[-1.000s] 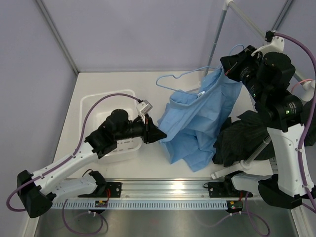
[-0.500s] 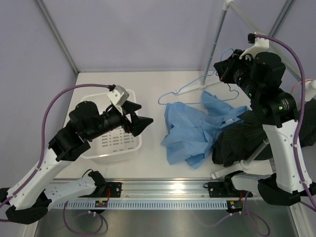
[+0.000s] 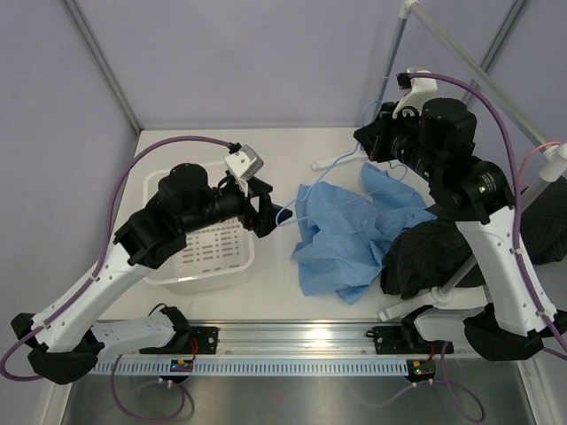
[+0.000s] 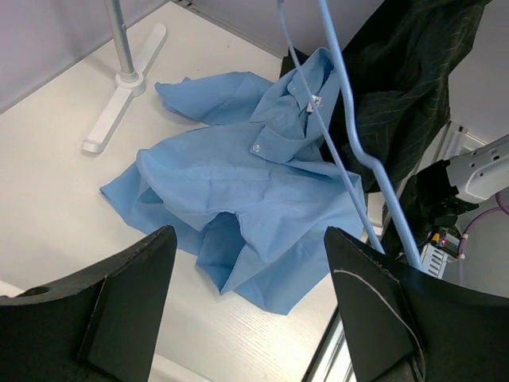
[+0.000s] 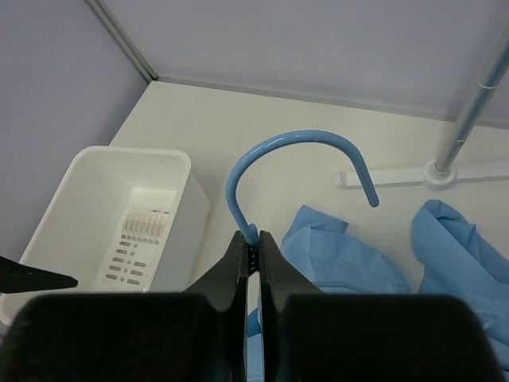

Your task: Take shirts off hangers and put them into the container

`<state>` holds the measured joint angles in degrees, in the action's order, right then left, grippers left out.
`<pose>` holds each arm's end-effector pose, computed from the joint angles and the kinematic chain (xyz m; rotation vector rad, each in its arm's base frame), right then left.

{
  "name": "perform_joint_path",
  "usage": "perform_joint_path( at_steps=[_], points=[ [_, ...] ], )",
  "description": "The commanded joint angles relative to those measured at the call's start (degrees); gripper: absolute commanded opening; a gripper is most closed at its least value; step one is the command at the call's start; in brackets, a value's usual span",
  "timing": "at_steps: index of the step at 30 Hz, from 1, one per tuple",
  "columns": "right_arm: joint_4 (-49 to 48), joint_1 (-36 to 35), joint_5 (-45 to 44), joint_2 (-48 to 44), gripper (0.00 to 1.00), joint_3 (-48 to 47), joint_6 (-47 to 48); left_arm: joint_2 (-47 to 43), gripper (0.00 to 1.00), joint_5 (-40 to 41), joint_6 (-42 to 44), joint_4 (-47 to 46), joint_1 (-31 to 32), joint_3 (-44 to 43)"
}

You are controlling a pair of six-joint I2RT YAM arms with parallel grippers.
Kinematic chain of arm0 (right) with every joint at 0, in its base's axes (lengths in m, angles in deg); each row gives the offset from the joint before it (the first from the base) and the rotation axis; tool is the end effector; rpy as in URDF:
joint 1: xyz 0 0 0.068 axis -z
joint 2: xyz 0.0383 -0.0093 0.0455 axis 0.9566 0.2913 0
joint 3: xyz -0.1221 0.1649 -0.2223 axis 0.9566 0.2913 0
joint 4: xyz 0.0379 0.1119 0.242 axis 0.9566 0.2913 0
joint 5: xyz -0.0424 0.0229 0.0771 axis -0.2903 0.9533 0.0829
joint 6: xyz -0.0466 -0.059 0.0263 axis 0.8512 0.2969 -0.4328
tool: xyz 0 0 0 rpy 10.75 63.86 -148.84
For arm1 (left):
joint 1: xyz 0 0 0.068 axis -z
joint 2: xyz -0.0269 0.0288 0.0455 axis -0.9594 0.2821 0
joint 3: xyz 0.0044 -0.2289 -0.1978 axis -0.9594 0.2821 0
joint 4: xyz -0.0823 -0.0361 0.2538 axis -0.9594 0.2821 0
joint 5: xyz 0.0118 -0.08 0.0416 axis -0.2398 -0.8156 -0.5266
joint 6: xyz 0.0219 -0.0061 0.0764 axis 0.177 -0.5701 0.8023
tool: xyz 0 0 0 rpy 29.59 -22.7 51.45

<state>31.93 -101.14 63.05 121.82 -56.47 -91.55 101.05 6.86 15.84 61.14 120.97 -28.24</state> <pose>0.2233 0.1176 0.5534 -0.2364 1.7912 0.4836 0.1456 -0.1800 0.4663 0.8103 1.6754 -0.8505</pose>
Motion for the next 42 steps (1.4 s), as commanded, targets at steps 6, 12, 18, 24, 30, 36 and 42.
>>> perform_joint_path(
  at_steps=[6,12,18,24,30,36,42],
  points=[
    [-2.18,-1.98,-5.72,0.55,0.00,-0.64,3.00,-1.83,0.78,-5.49,0.00,-2.26,0.11,-2.63],
    [-1.58,-1.98,-9.06,-0.59,0.00,-2.92,3.88,-4.55,0.77,-0.03,0.00,2.93,0.20,0.70],
    [-2.36,-1.98,-8.19,1.16,0.00,-3.01,3.36,-6.49,0.77,-2.93,0.27,4.16,0.20,0.36],
    [-2.89,-2.07,-6.17,2.92,0.00,-3.10,2.74,-6.14,0.78,-6.89,0.53,2.94,0.20,-1.22],
    [-2.89,-2.07,-5.38,3.10,0.00,-2.83,2.39,-1.31,0.78,-10.40,-0.08,-1.01,0.20,-3.68],
    [-2.37,-2.07,-4.06,2.31,0.00,-2.75,2.82,3.96,0.74,-10.84,-0.09,-2.87,0.20,-6.67],
    [-1.75,-2.07,-4.76,2.13,0.00,-2.75,3.70,7.74,0.27,-10.84,-0.70,-2.43,0.20,-9.31]
  ],
)
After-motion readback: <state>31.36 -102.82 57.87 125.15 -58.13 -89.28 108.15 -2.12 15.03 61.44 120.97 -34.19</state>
